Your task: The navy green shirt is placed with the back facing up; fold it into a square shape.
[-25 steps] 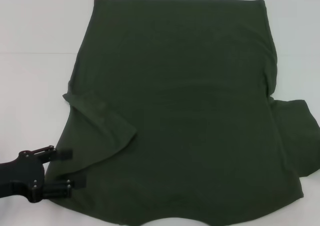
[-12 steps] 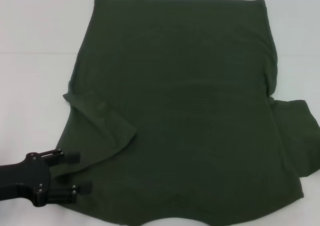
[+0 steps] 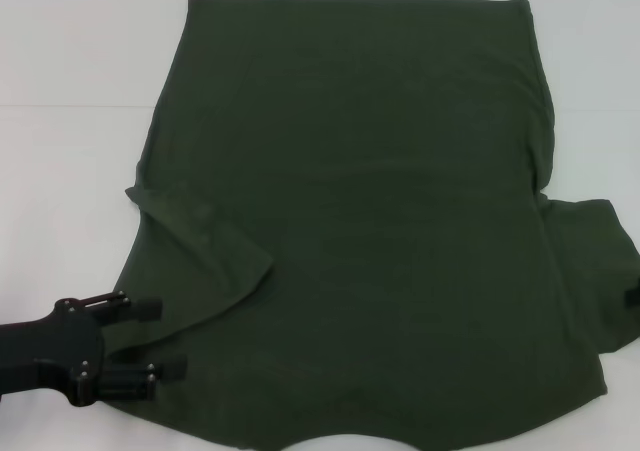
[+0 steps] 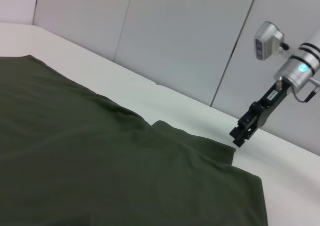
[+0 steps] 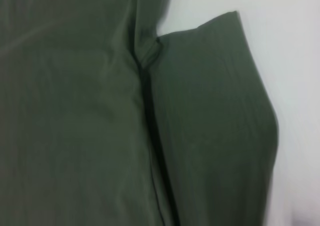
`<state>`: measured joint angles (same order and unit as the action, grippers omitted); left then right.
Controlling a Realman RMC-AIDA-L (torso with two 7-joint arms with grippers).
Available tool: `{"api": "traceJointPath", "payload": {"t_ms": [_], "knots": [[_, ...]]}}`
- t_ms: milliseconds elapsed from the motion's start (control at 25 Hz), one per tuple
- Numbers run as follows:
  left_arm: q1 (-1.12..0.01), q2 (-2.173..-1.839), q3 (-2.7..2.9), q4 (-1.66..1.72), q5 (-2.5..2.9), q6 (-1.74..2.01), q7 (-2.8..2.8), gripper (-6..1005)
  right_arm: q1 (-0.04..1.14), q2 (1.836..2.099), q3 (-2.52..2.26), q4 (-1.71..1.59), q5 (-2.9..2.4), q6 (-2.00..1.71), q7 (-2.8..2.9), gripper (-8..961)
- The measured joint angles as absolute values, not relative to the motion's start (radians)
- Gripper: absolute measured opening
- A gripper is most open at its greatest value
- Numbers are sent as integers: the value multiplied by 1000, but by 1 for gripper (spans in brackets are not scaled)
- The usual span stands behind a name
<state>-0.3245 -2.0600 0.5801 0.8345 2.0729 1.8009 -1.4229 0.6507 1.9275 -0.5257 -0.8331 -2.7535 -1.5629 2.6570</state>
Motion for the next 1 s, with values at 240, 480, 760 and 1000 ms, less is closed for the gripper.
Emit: {"api": "traceJointPath", "payload": {"t_ms": [240,480,760,1000], "knots": [[-326,-2060,580,834,2072,1796,-1411,905,675,1927,-555,-765,-2755,-1497,2664,894],[-336,-2060,580,830,2072,1796,-1411,905,686,1927,-572,-742,-2757,-1468,2670,883],[-340,-2060,579,830,2072,1796,-1411,905,687,1941,-604,-762,-2757,-1452,2681,869],[-342,-2060,577,829,2072,1790,-1411,905,693,1946,-621,-768,-2764,-1446,2687,732]]}}
